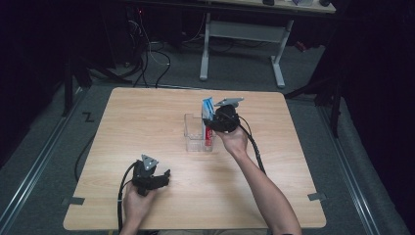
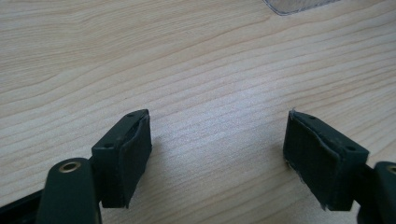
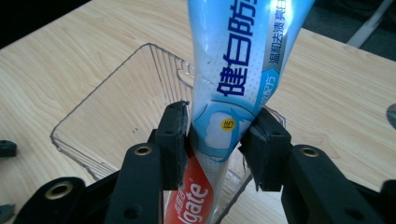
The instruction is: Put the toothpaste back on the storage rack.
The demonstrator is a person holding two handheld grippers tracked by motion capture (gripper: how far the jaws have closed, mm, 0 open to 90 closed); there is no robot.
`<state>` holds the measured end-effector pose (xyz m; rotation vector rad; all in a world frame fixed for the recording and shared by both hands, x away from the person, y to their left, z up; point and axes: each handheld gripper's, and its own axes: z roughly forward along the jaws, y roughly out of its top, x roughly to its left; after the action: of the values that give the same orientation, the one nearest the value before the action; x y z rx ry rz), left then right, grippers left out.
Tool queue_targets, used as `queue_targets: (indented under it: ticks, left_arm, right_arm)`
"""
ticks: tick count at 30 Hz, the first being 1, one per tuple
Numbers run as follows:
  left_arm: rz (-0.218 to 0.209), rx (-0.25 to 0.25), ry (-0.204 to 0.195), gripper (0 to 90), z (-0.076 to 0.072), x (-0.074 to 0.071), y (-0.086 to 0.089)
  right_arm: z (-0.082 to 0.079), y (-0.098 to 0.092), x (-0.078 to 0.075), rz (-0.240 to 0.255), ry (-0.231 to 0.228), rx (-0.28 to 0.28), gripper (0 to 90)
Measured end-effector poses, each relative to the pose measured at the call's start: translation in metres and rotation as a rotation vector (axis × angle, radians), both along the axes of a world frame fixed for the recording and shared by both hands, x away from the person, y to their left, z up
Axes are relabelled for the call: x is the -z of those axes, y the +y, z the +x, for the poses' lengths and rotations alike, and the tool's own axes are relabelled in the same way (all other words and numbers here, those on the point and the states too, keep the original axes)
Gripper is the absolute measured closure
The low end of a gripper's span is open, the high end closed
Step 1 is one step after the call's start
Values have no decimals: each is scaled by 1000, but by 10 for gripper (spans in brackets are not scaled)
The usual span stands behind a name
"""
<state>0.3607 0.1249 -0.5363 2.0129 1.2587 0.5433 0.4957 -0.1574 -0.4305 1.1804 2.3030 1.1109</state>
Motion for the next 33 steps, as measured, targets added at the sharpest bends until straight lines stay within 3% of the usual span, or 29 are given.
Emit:
queue_targets:
  ticks: [6,15,21,33]
  left_arm:
    - [0,0,0,240,0,0,0]
    - [0,0,0,240,0,0,0]
    - [0,0,0,240,0,0,0]
    - [0,-1,0,240,0,0,0]
  right_arm:
    - [-4,5,0,-64,-52,16,583]
    - [-12,17,0,-203,-153,57,499]
    - [-12,19,0,-216,-171,83,453]
    - [-13,15,-3,-198,-164,103,445]
